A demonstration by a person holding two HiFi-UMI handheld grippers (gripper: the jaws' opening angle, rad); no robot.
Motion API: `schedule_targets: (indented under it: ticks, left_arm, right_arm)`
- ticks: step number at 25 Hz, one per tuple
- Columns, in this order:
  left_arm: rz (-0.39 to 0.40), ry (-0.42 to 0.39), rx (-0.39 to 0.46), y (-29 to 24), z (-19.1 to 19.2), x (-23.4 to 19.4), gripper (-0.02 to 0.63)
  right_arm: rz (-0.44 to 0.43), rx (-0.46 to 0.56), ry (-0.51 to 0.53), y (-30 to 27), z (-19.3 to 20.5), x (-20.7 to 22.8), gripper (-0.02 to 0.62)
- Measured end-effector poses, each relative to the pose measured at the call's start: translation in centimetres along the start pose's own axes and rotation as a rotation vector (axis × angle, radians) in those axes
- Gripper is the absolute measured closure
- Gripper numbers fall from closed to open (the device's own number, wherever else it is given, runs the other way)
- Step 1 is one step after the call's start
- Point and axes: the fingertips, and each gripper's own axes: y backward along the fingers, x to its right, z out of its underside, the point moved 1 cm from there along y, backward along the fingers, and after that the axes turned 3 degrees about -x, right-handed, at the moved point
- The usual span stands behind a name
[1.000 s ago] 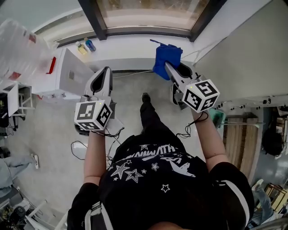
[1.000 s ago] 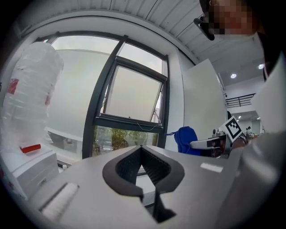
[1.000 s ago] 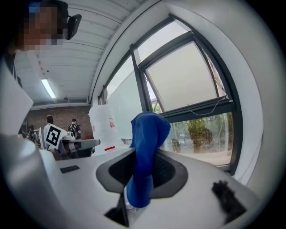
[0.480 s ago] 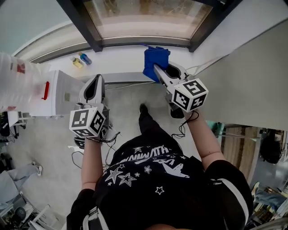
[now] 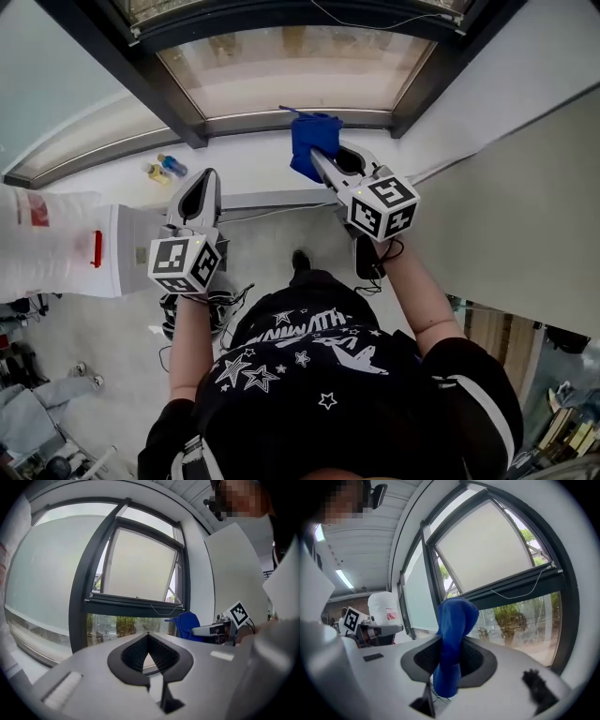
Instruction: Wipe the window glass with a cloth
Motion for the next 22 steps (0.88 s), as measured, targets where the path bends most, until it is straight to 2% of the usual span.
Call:
schedule_targets:
  ticks: [8, 13, 18, 22]
  left_arm:
    - [-0.041, 0.054, -0.003, -3.6, 0.6, -2.7, 0.598]
    - [-0.065, 0.073, -0.018, -3.8, 1.0, -4.7, 0.598]
    - [-0.07, 0.064, -0.002, -4.4, 0.7, -7.8, 0.598]
    - [-0.077, 0.088, 0.004, -5.8, 1.5, -11.1, 0.598]
  right_arm:
    - [-0.013, -0.022, 0.018, -3.8, -1.1, 3.2, 0.508]
    - [-0.044, -0.031, 0.049, -6.8, -1.9, 2.6, 0.508]
    - [-0.032, -0.025, 0.059, -10.0, -2.4, 2.3, 0.508]
    - [-0.032, -0.067, 0.088, -12.7, -1.5, 1.7, 0.508]
